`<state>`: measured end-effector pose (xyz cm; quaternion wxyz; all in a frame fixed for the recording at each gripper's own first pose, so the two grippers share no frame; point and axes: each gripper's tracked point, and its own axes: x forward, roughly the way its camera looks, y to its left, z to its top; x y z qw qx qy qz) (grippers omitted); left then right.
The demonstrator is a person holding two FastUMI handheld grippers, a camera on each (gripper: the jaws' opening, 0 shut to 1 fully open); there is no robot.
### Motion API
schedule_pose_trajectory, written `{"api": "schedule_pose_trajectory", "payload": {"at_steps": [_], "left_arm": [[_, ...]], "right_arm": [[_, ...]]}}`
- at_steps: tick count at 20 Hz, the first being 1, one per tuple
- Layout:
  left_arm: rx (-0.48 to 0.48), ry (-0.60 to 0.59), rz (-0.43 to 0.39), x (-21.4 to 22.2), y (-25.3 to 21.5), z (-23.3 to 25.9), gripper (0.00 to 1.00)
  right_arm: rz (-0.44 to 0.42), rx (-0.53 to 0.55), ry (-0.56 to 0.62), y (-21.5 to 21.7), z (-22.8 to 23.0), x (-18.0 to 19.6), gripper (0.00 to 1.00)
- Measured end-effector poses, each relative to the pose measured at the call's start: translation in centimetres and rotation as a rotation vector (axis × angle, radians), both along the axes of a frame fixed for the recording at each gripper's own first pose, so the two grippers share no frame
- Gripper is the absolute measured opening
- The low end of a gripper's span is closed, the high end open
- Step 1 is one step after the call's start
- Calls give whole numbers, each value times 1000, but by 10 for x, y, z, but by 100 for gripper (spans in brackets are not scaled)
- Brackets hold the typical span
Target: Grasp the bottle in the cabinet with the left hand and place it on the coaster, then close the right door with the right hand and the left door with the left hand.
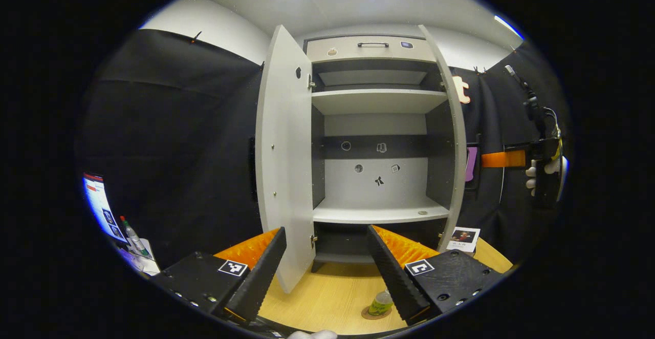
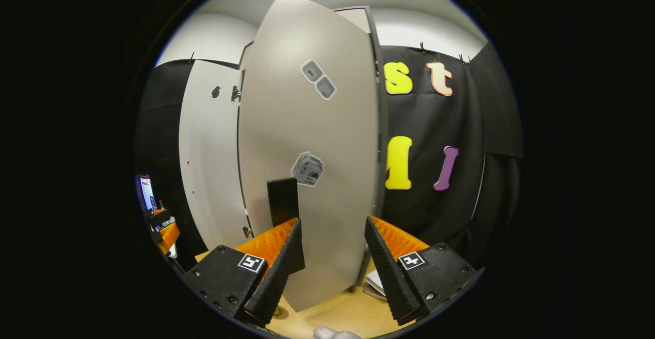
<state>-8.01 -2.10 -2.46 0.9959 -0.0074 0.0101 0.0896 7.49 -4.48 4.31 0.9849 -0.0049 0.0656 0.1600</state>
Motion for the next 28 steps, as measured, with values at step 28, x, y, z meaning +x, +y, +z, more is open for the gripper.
{"api": "schedule_pose_trajectory", "payload": {"at_steps": [28], "left_arm": [[74, -127, 57, 46, 186, 63, 96]], "right_arm": [[-248, -76, -21, -4, -27, -83, 83]]}}
